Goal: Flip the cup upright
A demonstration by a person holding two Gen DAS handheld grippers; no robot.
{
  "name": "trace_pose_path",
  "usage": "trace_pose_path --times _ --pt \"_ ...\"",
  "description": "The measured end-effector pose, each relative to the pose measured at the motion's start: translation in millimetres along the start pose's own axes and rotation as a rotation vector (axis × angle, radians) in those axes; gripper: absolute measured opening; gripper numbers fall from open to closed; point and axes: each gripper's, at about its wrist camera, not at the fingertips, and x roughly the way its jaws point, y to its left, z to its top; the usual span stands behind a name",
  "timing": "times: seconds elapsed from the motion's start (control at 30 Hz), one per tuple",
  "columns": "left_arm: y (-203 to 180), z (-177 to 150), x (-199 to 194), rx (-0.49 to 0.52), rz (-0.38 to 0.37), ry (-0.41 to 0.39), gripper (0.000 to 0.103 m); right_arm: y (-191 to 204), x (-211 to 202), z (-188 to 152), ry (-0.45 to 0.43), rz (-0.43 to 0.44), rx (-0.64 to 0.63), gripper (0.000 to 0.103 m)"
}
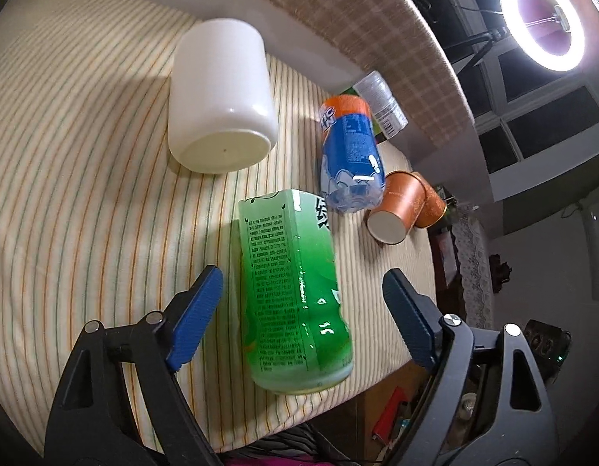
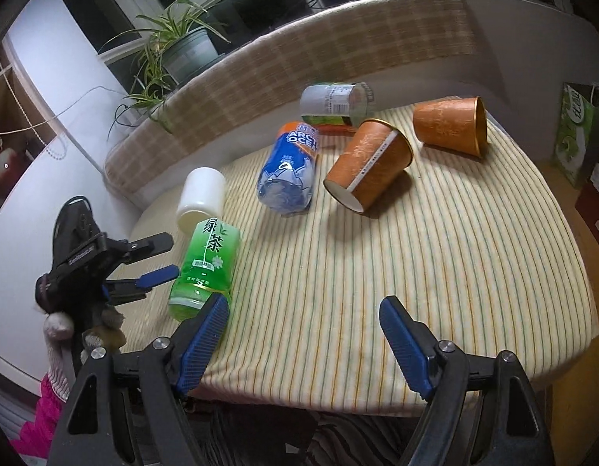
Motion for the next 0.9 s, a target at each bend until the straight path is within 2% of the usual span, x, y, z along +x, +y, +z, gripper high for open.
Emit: trace_pose_path --times 0.47,0.8,0.9 --pt "6 7 26 -0.010 0.038 0.034 0.083 -1 4 -5 0.018 0.012 0.013 0.082" --pt "6 8 31 -0.005 0.033 0.039 0.062 -2 7 -5 0.022 0.012 0.021 0.082" --pt "3 7 32 0.002 0.037 0.034 0.062 -2 7 -5 0.024 0.009 0.027 0.082"
